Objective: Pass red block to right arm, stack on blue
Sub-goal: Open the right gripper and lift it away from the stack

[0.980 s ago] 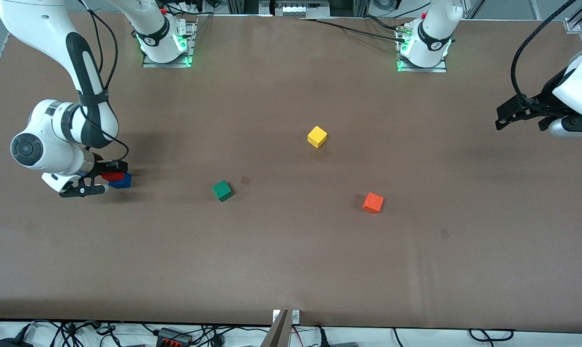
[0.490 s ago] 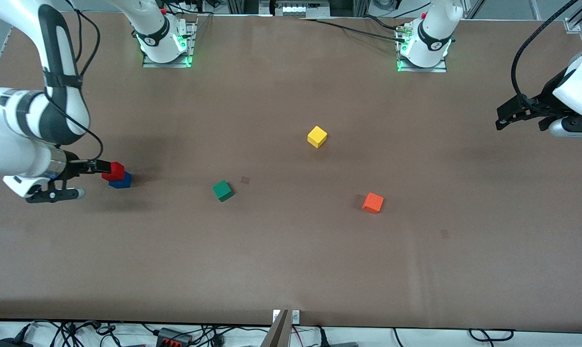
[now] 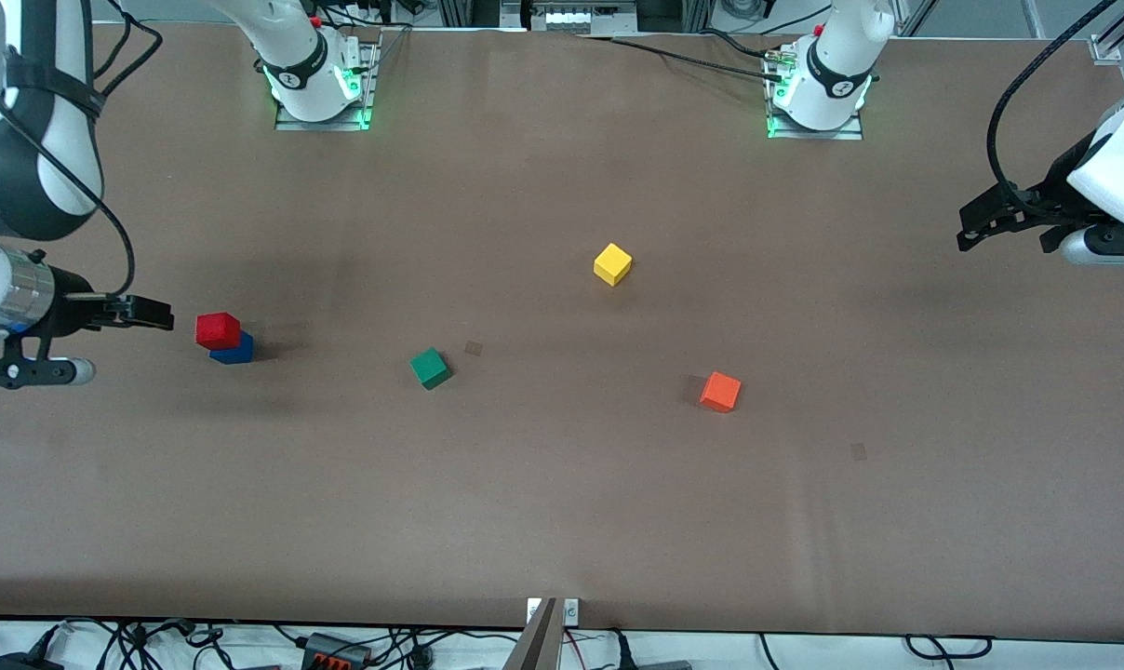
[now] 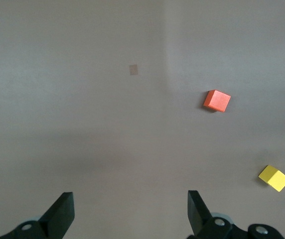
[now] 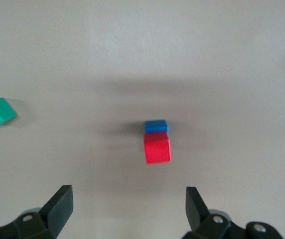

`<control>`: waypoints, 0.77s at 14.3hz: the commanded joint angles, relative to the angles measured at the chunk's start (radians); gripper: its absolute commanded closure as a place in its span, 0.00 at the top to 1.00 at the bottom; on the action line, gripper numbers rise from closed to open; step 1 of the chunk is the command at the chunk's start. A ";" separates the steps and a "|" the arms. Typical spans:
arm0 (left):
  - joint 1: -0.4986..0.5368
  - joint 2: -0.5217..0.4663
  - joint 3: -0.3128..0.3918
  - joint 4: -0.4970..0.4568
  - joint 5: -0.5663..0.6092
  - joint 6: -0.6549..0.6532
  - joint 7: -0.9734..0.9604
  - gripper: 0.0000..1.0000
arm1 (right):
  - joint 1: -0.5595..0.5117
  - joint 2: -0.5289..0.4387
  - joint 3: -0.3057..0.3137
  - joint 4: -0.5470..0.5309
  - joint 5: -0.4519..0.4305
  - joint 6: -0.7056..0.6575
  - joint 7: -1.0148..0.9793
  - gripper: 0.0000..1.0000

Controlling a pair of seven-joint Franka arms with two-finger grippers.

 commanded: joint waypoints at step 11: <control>-0.008 0.013 0.006 0.029 0.018 -0.022 -0.001 1.00 | 0.006 -0.025 -0.011 0.147 -0.004 -0.079 0.070 1.00</control>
